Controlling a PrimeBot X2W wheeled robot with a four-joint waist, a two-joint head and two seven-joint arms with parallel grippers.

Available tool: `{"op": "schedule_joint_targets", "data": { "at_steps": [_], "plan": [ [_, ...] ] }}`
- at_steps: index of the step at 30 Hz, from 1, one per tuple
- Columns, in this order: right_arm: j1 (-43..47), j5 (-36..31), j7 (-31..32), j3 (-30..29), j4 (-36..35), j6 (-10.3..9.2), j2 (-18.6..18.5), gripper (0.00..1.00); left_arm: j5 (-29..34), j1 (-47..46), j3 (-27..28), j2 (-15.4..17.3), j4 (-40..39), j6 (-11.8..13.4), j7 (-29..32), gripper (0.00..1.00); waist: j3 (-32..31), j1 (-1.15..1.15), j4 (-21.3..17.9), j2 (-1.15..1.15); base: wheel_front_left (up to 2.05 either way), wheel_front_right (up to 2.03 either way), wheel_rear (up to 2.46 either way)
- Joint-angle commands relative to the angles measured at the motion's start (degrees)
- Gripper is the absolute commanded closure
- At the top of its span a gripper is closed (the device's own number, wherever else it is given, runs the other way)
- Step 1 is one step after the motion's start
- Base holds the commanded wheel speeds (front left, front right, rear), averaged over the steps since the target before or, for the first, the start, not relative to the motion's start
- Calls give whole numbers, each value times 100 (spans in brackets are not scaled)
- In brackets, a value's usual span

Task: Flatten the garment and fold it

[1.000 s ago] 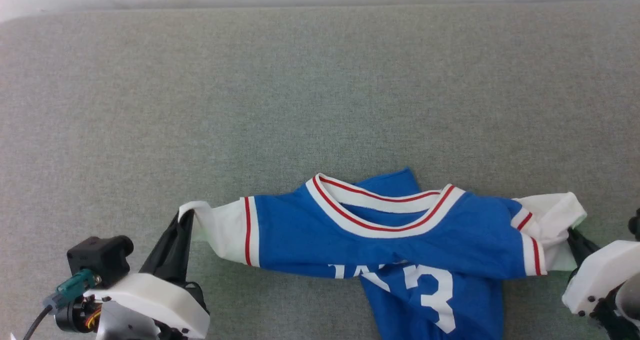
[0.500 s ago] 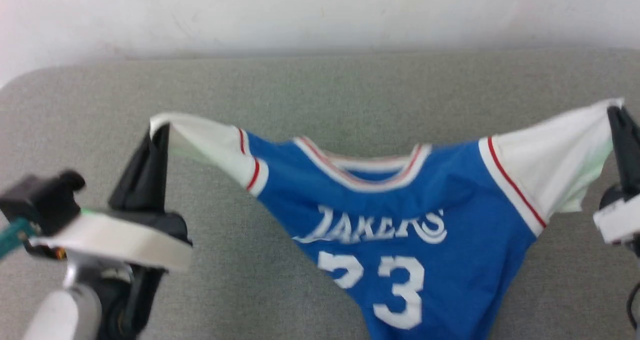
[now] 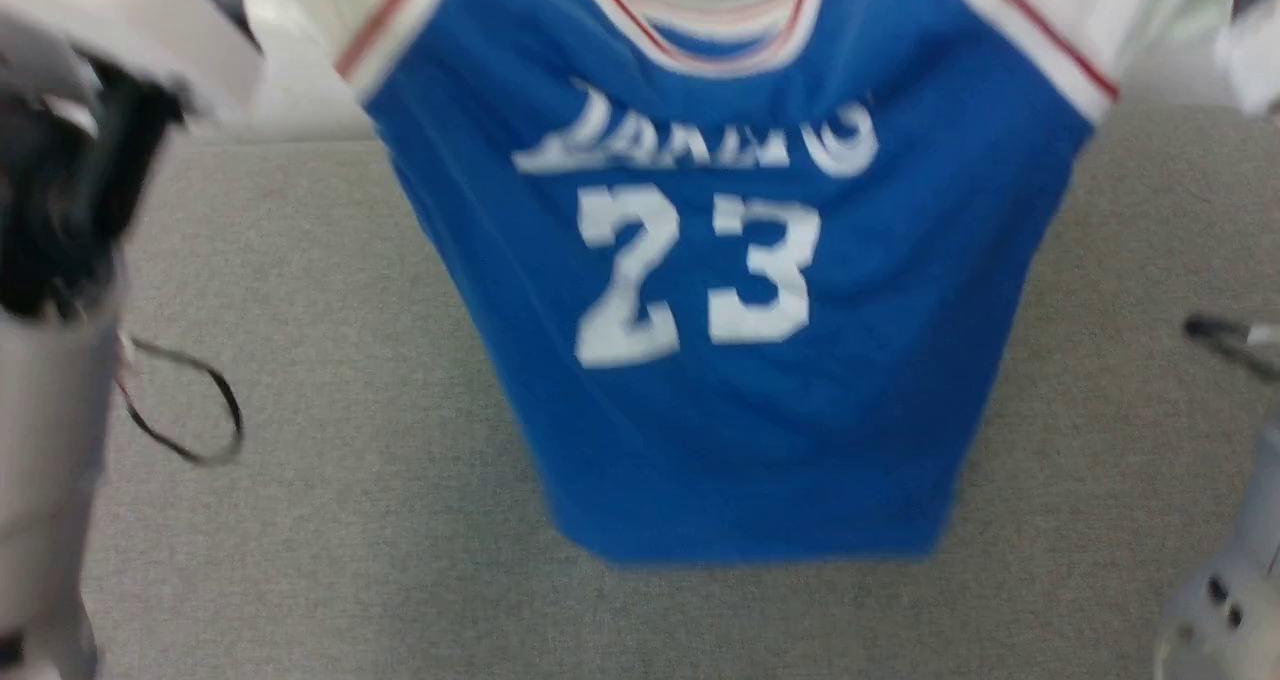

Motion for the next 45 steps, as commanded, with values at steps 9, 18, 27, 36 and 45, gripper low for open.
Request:
{"op": "schedule_joint_targets", "data": {
  "at_steps": [9,18,27,36,45],
  "plan": [
    [-2117,-584,54,127,1690,-4,-296,100,417,-2018,-261,205,1688,-260,498,100,604,-1,-207,0,0,0,0],
    [-3895,-1281,-307,165,2951,-4,-344,100,715,-3611,-113,64,2442,-153,-138,100,1764,-1,-166,0,0,0,0],
    [-4938,-1710,-804,81,3677,-4,-513,100,640,-4355,92,-121,2993,-211,-949,100,2551,-1,46,0,0,0,0],
    [-5371,-1966,-1249,176,4042,-4,-706,100,444,-4558,303,-250,3278,-256,-1541,100,3015,-1,109,0,0,0,0],
    [-5095,-1583,-1506,552,4121,-4,-893,100,110,-4172,523,-245,3205,-507,-1985,100,3272,-1,141,0,0,0,0]
  ]
}}
